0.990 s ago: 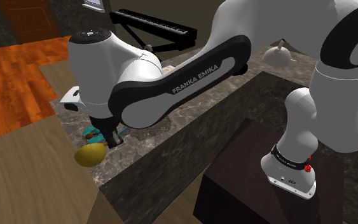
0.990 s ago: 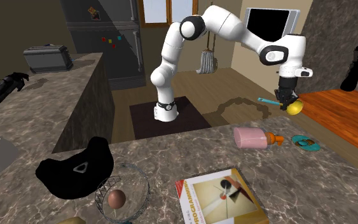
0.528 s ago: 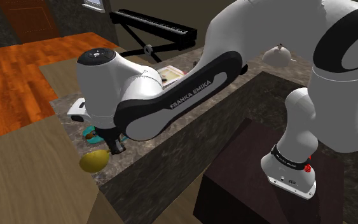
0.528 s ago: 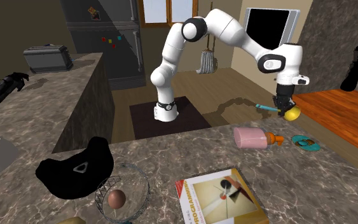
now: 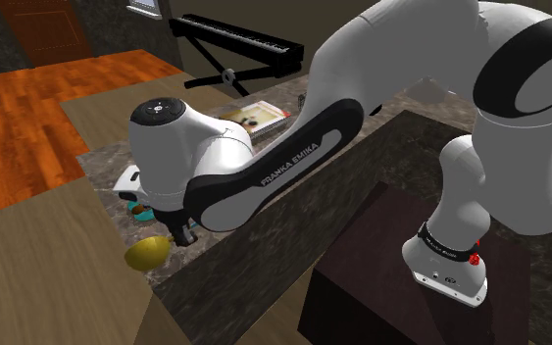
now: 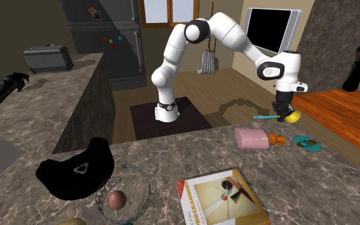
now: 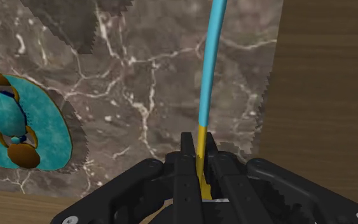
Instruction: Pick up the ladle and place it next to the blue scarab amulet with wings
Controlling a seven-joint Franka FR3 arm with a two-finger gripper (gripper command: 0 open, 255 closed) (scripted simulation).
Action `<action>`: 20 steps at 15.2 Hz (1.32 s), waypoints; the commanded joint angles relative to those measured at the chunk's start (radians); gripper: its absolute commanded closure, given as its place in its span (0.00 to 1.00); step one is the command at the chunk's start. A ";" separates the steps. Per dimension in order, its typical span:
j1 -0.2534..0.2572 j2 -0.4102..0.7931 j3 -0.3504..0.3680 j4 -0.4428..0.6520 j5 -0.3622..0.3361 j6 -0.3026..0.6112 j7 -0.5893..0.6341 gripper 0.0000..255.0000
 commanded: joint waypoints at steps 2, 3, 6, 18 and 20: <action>0.001 0.003 0.001 0.000 0.000 0.002 0.000 1.00; 0.001 0.003 0.001 0.000 0.000 0.002 0.000 1.00; 0.001 0.003 0.001 0.000 0.000 0.002 0.000 0.00; 0.008 -0.076 0.002 0.014 -0.002 -0.091 0.002 0.00; 0.008 -0.076 0.002 0.014 -0.002 -0.091 0.002 0.00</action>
